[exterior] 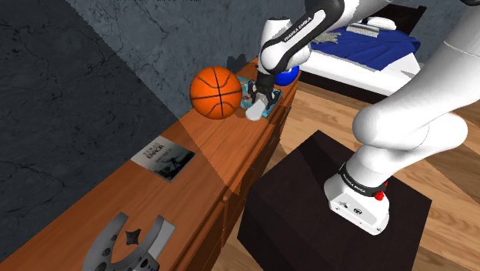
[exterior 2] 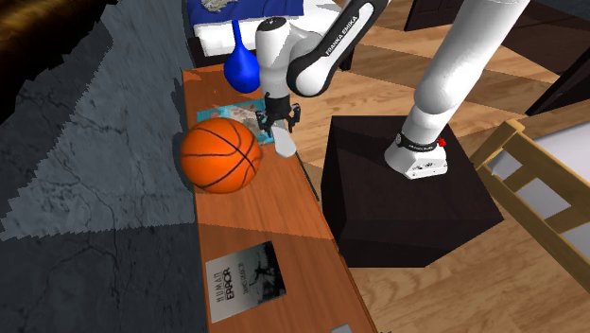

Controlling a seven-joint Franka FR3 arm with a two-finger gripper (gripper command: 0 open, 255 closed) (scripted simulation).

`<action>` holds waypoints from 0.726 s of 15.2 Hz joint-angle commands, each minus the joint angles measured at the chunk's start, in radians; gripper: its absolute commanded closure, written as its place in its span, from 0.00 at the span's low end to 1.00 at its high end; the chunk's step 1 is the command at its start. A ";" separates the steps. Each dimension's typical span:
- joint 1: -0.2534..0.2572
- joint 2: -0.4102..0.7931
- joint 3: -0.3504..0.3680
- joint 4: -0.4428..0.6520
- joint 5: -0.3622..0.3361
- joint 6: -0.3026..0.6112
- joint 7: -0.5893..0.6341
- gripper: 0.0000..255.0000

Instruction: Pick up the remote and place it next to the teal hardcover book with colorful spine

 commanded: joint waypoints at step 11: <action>0.032 0.198 -0.079 -0.003 -0.253 0.149 0.165 1.00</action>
